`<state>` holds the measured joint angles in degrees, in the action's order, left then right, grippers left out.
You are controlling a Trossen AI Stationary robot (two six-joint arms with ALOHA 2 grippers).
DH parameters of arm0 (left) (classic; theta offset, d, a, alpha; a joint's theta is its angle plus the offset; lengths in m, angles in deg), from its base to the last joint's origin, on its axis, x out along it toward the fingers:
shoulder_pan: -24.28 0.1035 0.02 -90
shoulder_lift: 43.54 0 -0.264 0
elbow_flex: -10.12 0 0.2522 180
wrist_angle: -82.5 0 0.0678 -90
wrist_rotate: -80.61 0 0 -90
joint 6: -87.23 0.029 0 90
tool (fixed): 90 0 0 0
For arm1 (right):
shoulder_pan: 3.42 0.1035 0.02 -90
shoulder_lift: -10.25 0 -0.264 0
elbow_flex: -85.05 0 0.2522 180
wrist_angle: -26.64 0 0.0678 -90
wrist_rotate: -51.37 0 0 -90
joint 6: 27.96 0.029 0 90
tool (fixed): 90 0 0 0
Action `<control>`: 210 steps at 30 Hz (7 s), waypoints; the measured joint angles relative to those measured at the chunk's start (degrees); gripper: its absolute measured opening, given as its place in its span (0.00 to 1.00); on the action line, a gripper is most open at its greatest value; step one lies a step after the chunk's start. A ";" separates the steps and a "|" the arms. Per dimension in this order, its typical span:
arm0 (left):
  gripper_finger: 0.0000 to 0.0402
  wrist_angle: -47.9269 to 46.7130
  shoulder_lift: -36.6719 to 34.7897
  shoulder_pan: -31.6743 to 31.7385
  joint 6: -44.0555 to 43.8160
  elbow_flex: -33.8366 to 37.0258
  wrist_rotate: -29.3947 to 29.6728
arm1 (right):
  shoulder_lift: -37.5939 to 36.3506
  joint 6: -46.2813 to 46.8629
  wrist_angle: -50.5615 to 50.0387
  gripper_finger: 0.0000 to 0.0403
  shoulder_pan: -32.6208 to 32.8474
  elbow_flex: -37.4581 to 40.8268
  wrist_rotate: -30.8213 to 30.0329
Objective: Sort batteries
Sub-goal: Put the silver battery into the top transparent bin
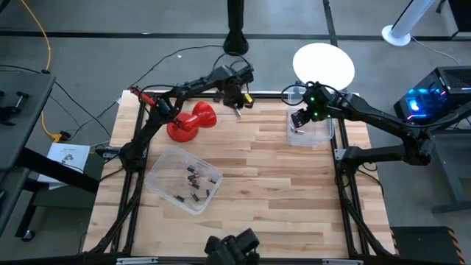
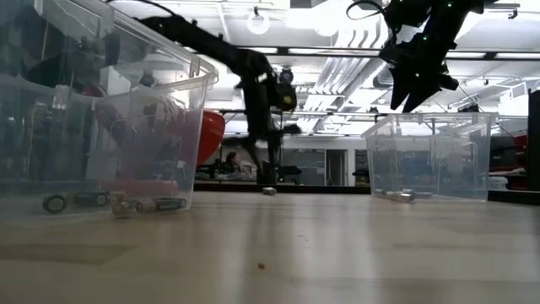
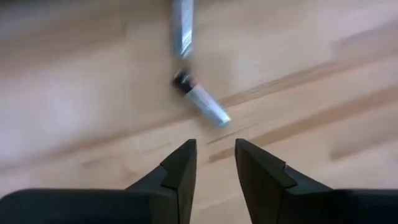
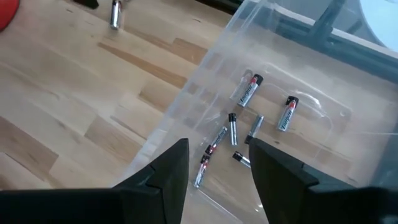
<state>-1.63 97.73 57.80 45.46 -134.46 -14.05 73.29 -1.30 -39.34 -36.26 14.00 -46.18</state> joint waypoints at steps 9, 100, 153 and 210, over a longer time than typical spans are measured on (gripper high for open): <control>0.25 -3.41 0.56 -0.45 25.31 -1.40 5.37 | 0.00 0.40 0.79 0.40 0.00 0.04 0.15; 0.11 -0.16 3.51 2.46 94.39 5.26 2.93 | 0.00 9.09 7.23 0.40 6.38 0.04 0.50; 0.11 13.24 -54.57 -49.77 19.85 65.25 -10.04 | 1.57 6.07 39.45 0.40 6.27 -0.02 14.33; 0.53 10.35 -65.85 -33.99 11.02 68.25 7.17 | 84.61 32.48 -2.12 0.31 -3.40 -73.46 14.55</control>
<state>8.72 31.88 23.81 56.49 -66.21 -6.88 157.90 31.18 -41.46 -39.66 -59.47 -31.63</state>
